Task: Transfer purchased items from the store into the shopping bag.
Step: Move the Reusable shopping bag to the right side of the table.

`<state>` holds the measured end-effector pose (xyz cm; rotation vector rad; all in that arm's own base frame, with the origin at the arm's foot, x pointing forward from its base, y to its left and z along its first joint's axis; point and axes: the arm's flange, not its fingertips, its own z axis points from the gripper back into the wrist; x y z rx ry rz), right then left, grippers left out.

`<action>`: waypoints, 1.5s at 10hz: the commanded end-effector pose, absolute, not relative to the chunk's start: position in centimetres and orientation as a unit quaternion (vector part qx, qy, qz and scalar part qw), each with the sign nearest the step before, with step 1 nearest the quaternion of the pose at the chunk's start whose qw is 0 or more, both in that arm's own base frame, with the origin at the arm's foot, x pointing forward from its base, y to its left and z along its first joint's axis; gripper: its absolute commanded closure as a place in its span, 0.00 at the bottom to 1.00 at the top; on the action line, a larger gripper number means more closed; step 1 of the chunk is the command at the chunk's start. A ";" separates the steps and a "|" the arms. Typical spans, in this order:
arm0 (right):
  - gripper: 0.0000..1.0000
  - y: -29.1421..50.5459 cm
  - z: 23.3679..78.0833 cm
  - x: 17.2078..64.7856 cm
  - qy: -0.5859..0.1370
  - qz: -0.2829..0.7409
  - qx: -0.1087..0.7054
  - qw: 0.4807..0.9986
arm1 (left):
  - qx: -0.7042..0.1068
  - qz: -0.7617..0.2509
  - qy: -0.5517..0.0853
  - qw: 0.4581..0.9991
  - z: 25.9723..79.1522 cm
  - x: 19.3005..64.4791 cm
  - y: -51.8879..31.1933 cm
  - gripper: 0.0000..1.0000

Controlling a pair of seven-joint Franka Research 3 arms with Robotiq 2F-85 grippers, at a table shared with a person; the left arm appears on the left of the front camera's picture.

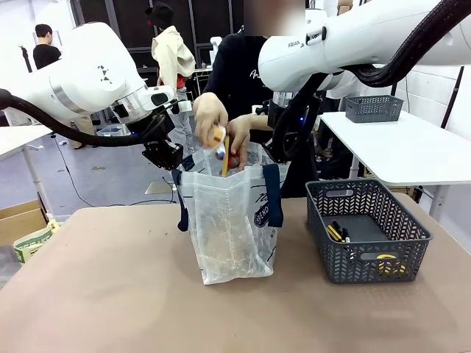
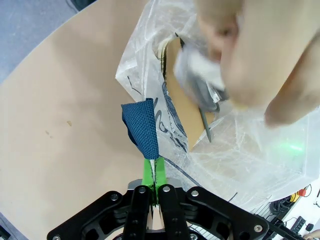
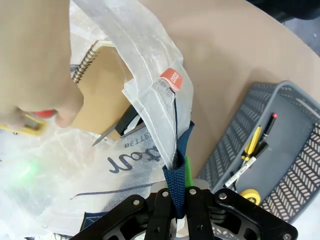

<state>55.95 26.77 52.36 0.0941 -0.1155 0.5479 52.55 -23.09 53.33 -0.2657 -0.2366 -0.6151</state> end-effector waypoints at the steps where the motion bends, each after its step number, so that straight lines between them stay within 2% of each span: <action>1: 1.00 26.7 52.3 56.0 -0.055 0.269 0.046 0.960 | -0.130 -0.296 -0.114 0.940 53.2 52.5 -23.2 1.00; 15: 1.00 26.7 52.3 56.0 -0.055 0.269 0.046 0.960 | -0.130 -0.296 -0.114 0.940 53.2 52.5 -23.2 1.00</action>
